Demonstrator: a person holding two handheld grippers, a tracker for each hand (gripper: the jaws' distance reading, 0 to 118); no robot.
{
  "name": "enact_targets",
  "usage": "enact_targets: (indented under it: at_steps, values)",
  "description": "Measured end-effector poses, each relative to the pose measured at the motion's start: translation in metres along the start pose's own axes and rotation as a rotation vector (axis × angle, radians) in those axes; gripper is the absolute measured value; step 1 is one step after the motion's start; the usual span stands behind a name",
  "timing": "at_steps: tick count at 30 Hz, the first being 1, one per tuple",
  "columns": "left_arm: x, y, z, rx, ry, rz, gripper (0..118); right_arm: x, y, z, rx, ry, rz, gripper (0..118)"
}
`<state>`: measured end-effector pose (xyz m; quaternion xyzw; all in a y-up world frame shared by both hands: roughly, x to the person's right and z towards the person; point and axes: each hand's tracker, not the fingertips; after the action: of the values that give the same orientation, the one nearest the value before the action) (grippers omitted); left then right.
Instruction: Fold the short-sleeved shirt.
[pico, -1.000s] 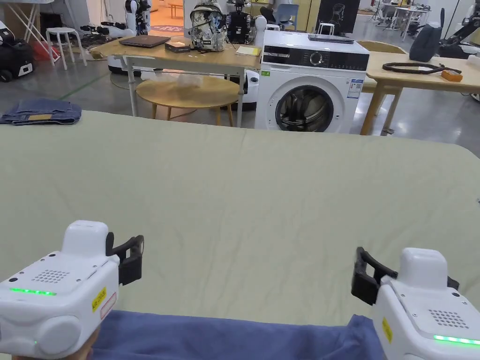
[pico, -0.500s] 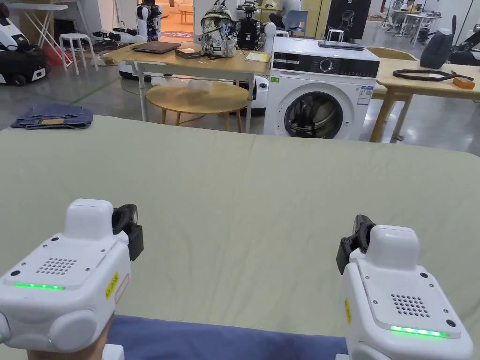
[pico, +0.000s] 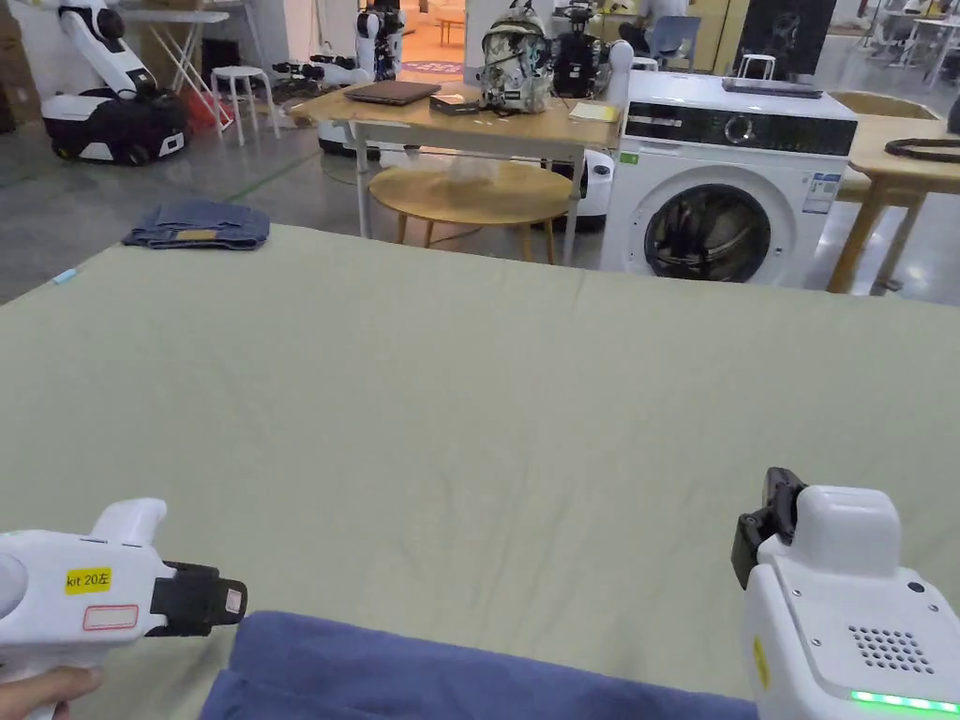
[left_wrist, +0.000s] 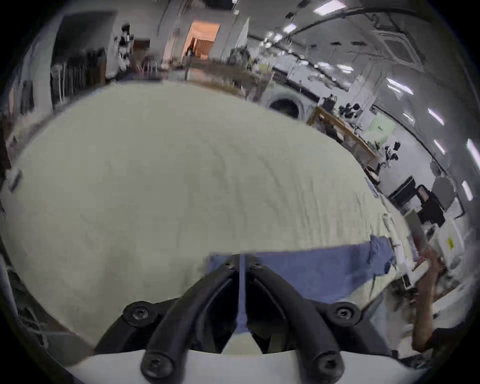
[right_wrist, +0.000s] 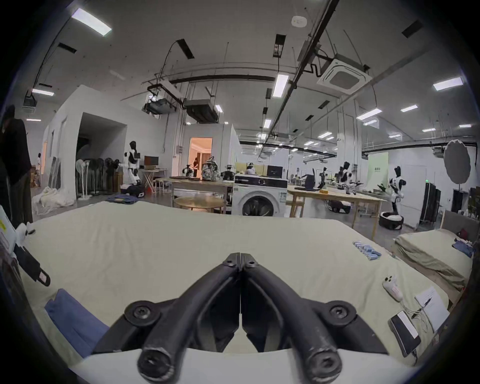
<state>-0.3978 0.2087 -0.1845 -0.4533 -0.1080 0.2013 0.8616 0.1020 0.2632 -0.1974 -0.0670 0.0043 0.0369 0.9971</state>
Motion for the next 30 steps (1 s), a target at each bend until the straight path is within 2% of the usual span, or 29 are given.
enact_targets:
  at_steps: [2, 5, 8, 13, 15, 16, 18, 19, 21, 23, 30]
  values:
    - [-0.023, -0.001, -0.007, -0.053, -0.07, 0.085, 49, 0.0, -0.003, -0.002, -0.015, 0.009, -0.003, 0]
    - [-0.032, -0.01, -0.019, -0.12, -0.155, 0.172, 79, 0.0, -0.007, -0.005, -0.031, 0.017, -0.008, 0]
    - [-0.053, -0.015, -0.036, -0.166, -0.195, 0.219, 82, 0.0, -0.009, -0.004, -0.043, 0.022, -0.005, 0]
    - [-0.079, -0.022, -0.049, -0.115, -0.441, 0.388, 82, 0.002, -0.015, -0.005, -0.057, 0.022, 0.003, 0]
    - [-0.077, -0.03, -0.065, -0.162, -0.526, 0.42, 74, 0.001, -0.017, -0.006, -0.064, 0.022, -0.001, 0]
    - [-0.073, -0.032, -0.072, -0.165, -0.554, 0.414, 63, 0.002, -0.018, -0.006, -0.069, 0.021, -0.008, 0]
    - [-0.068, -0.034, -0.08, -0.152, -0.54, 0.41, 18, 0.003, -0.019, -0.008, -0.079, 0.023, -0.019, 0]
    - [-0.065, -0.034, -0.085, -0.155, -0.515, 0.421, 10, 0.003, -0.02, -0.009, -0.082, 0.021, -0.023, 0]
    - [-0.059, -0.036, -0.094, -0.183, -0.418, 0.402, 6, 0.003, -0.021, -0.01, -0.087, 0.023, -0.024, 0]
    - [-0.054, -0.037, -0.091, -0.159, -0.448, 0.398, 5, 0.003, -0.021, -0.009, -0.089, 0.023, -0.022, 0]
    - [-0.019, -0.028, -0.05, -0.123, -0.406, 0.321, 3, 0.005, -0.019, -0.01, -0.091, 0.024, -0.022, 0]
